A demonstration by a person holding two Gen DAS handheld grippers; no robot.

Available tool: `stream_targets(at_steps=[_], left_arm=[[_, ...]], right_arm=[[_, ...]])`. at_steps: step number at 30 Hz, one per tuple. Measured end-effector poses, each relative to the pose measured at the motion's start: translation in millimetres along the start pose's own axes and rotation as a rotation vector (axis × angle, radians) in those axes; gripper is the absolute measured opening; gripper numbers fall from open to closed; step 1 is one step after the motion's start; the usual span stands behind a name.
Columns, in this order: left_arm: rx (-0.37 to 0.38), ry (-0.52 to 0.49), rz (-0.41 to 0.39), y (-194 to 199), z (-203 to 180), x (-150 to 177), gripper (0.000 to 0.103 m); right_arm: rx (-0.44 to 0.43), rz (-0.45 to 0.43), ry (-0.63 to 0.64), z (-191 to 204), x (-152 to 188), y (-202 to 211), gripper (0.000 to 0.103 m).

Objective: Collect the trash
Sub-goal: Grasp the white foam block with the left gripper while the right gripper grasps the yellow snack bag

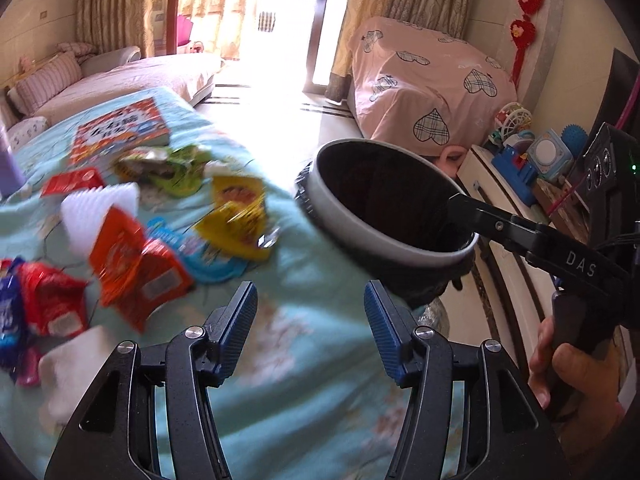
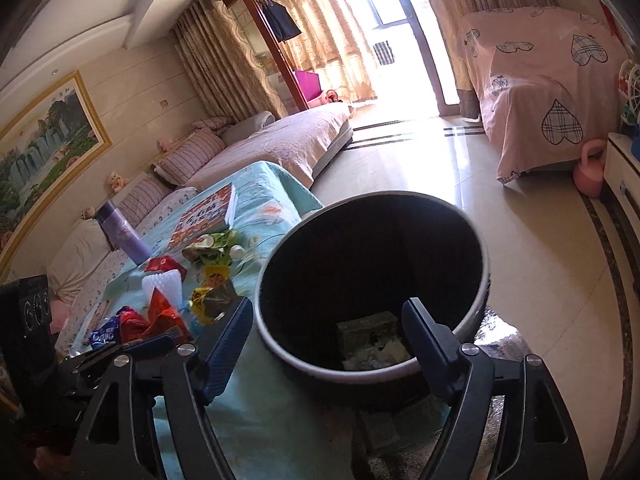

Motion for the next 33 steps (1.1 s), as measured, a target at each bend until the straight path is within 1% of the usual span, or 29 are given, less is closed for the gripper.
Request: stream_targets(at_steps=[7, 14, 22, 25, 28, 33], left_arm=[[-0.038, 0.037, -0.024, 41.4, 34.1, 31.6, 0.057], [-0.070, 0.077, -0.039, 69.7, 61.5, 55.7, 0.057], [-0.112, 0.083, -0.038, 91.8, 92.9, 75.7, 0.064], [-0.130, 0.069, -0.040, 98.3, 103.6, 77.5, 0.069], [-0.152, 0.032, -0.033, 100.0, 112.1, 75.1, 0.078], [-0.178, -0.053, -0.007, 93.5, 121.4, 68.9, 0.083]], right_arm=[[-0.061, 0.034, 0.051, 46.6, 27.3, 3.7, 0.080], [-0.088, 0.066, 0.097, 81.3, 47.6, 0.2, 0.081], [-0.095, 0.085, 0.143, 108.1, 59.5, -7.6, 0.081], [-0.098, 0.088, 0.161, 117.6, 61.7, -10.9, 0.081], [-0.101, 0.092, 0.177, 124.3, 62.6, -15.6, 0.081], [-0.109, 0.105, 0.204, 135.0, 64.0, -25.6, 0.081]])
Point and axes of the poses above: each gripper's, at about its wrist camera, not at the fingertips, and y roughly against the way its jaws point, z to its left, x to its underside, the point moved 7 cm from there along -y, roughly the way its jaws point, and after that the axes turned 10 degrees about x, right-handed, at the moved point
